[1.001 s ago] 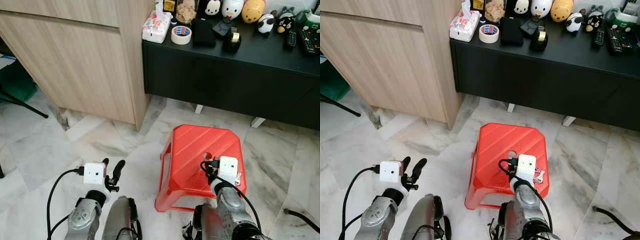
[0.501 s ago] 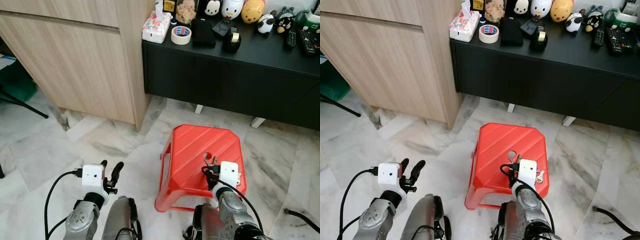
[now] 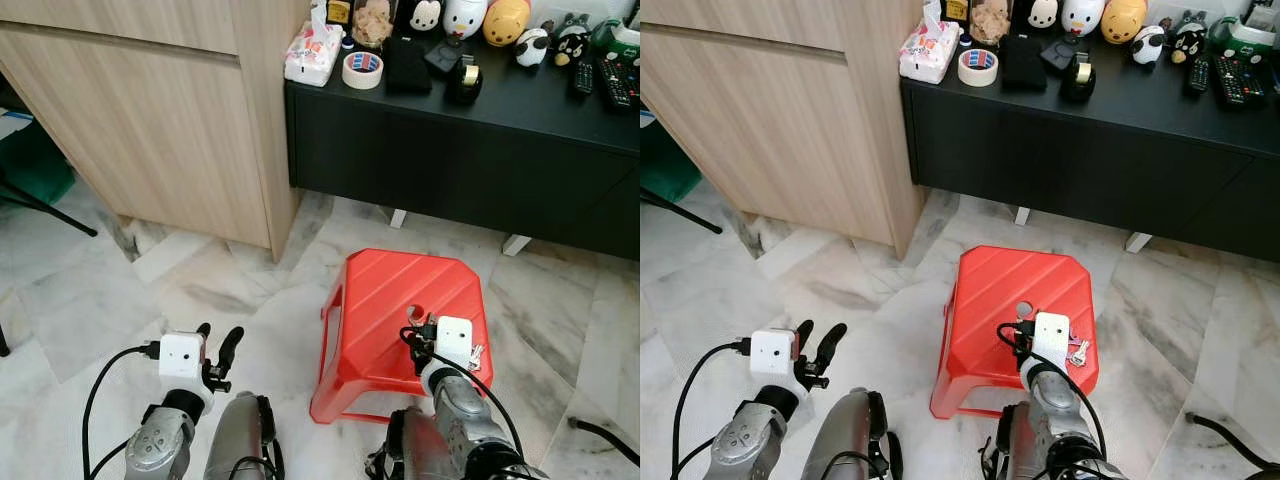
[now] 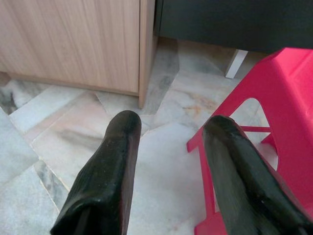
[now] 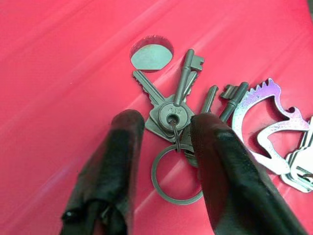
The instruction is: Hang keys on a hook
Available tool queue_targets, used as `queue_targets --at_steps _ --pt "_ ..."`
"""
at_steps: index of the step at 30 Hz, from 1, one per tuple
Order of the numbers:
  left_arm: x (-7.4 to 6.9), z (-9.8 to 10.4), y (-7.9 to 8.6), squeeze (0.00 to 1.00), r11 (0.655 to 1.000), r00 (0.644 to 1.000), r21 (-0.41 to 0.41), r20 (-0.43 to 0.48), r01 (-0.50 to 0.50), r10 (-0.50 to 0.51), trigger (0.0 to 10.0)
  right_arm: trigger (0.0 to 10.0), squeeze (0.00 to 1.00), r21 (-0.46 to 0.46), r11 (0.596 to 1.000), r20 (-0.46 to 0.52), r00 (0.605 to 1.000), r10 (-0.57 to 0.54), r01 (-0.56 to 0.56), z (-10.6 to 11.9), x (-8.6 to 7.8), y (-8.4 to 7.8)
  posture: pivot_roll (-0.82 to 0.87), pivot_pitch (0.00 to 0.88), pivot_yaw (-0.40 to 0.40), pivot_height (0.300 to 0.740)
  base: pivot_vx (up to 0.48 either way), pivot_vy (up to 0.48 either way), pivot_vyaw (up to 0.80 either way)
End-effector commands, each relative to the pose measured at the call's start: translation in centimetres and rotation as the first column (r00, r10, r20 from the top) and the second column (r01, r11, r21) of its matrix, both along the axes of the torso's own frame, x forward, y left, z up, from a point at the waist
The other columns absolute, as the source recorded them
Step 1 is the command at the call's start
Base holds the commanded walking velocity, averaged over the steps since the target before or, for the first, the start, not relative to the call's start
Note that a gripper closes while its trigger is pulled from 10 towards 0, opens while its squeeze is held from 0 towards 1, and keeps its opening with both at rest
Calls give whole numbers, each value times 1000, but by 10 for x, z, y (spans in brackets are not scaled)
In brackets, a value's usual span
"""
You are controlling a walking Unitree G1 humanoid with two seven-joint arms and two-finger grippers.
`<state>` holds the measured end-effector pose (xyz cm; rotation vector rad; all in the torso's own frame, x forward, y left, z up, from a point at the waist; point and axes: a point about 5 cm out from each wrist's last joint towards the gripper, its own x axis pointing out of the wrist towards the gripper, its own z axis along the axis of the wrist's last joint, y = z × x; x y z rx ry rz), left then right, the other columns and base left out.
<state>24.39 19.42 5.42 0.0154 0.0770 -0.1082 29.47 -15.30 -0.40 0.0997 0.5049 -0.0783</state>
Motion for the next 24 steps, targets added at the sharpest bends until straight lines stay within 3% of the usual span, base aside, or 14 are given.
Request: queue_targets --at_steps 1,3,4,5,24 --pt "-7 -6 1 0 1000 999 -1 -37 3 -3 10000 3647 0 6 1000 -48 999 -5 5 -9 -9 -1 115 256 -44 630 0 0 0" --pt "-8 -6 2 0 1000 999 1 -40 2 -2 10000 5176 0 5 1000 -48 999 -6 7 -9 -9 -1 115 261 -43 630 0 0 0" --pt "-8 -6 2 0 1000 999 1 -40 2 -2 10000 5176 0 5 1000 -48 999 -6 7 -9 -9 -1 115 261 -43 630 0 0 0" --pt "-9 -6 2 0 1000 999 2 -43 3 -3 10000 10000 0 2 1000 -49 999 -14 14 -9 -9 -2 115 262 -42 630 0 0 0" --pt "-13 -6 4 0 1000 998 8 -55 1 0 10000 10000 0 7 1000 -67 997 -26 26 -12 -11 -3 121 274 -40 630 0 0 0"
